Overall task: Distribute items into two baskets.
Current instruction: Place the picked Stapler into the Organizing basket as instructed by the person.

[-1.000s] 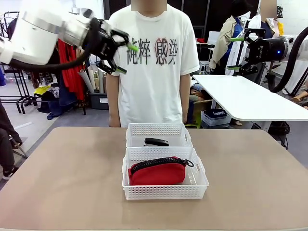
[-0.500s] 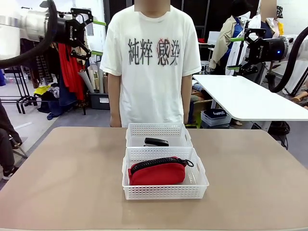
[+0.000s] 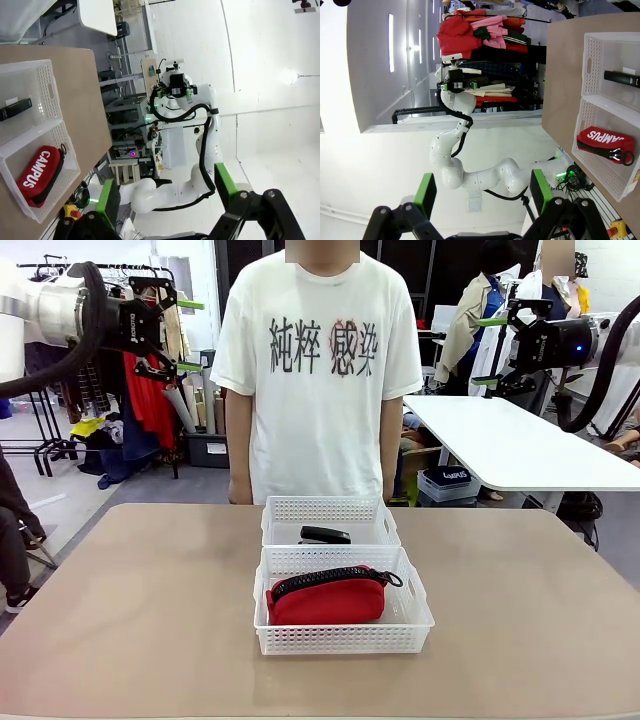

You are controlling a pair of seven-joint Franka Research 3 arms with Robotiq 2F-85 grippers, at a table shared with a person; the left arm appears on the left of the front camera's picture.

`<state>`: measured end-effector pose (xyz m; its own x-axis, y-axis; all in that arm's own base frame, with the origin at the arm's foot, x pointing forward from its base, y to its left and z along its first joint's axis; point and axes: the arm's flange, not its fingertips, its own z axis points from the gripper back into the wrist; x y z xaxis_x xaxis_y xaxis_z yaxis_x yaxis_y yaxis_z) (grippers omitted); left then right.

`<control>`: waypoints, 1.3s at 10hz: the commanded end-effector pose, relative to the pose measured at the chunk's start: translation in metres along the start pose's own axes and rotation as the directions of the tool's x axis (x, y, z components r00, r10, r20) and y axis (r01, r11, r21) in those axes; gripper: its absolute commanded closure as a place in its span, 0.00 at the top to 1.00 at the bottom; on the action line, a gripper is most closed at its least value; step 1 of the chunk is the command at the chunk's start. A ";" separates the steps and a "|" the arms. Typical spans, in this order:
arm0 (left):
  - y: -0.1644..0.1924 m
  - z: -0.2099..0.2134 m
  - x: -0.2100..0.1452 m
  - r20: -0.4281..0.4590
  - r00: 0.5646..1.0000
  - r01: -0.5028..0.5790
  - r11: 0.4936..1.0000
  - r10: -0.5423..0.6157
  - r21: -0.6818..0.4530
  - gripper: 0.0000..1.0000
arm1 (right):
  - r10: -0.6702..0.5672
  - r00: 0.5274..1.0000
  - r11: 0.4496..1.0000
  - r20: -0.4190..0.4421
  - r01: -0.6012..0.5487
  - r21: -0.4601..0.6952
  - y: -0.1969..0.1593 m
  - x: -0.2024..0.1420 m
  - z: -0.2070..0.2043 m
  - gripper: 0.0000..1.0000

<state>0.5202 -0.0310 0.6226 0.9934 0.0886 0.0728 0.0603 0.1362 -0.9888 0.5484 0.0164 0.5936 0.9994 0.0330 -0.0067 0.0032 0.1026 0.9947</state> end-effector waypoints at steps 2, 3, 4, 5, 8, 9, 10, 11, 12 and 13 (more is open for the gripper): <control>-0.003 -0.006 0.001 0.003 0.999 0.048 0.999 -0.048 0.022 1.00 | 0.004 1.000 1.000 0.006 -0.004 -0.002 0.003 0.000 -0.001 1.00; 0.001 -0.001 0.000 -0.001 1.000 0.007 1.000 -0.007 -0.001 1.00 | 0.004 1.000 1.000 0.006 -0.004 -0.002 0.003 0.000 -0.001 1.00; 0.001 -0.001 0.000 -0.001 1.000 0.007 1.000 -0.007 -0.001 1.00 | 0.004 1.000 1.000 0.006 -0.004 -0.002 0.003 0.000 -0.001 1.00; 0.001 -0.001 0.000 -0.001 1.000 0.007 1.000 -0.007 -0.001 1.00 | 0.004 1.000 1.000 0.006 -0.004 -0.002 0.003 0.000 -0.001 1.00; 0.001 -0.001 0.000 -0.001 1.000 0.007 1.000 -0.007 -0.001 1.00 | 0.004 1.000 1.000 0.006 -0.004 -0.002 0.003 0.000 -0.001 1.00; 0.001 -0.001 0.000 -0.001 1.000 0.007 1.000 -0.007 -0.001 1.00 | 0.004 1.000 1.000 0.006 -0.004 -0.002 0.003 0.000 -0.001 1.00; 0.001 -0.001 0.000 -0.001 1.000 0.007 1.000 -0.007 -0.001 1.00 | 0.004 1.000 1.000 0.006 -0.004 -0.002 0.003 0.000 -0.001 1.00; 0.001 -0.001 0.000 -0.001 1.000 0.007 1.000 -0.007 -0.001 1.00 | 0.004 1.000 1.000 0.006 -0.004 -0.002 0.003 0.000 -0.001 1.00; 0.001 -0.001 0.000 -0.001 1.000 0.007 1.000 -0.007 -0.001 1.00 | 0.004 1.000 1.000 0.006 -0.004 -0.002 0.003 0.000 -0.001 1.00; 0.001 -0.001 0.000 -0.001 1.000 0.007 1.000 -0.007 -0.001 1.00 | 0.004 1.000 1.000 0.006 -0.004 -0.002 0.003 0.000 -0.001 1.00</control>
<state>0.5224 -0.0330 0.6204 0.9929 0.0847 0.0840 0.0715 0.1414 -0.9874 0.5484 0.0164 0.5936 0.9994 0.0330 -0.0067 0.0032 0.1026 0.9947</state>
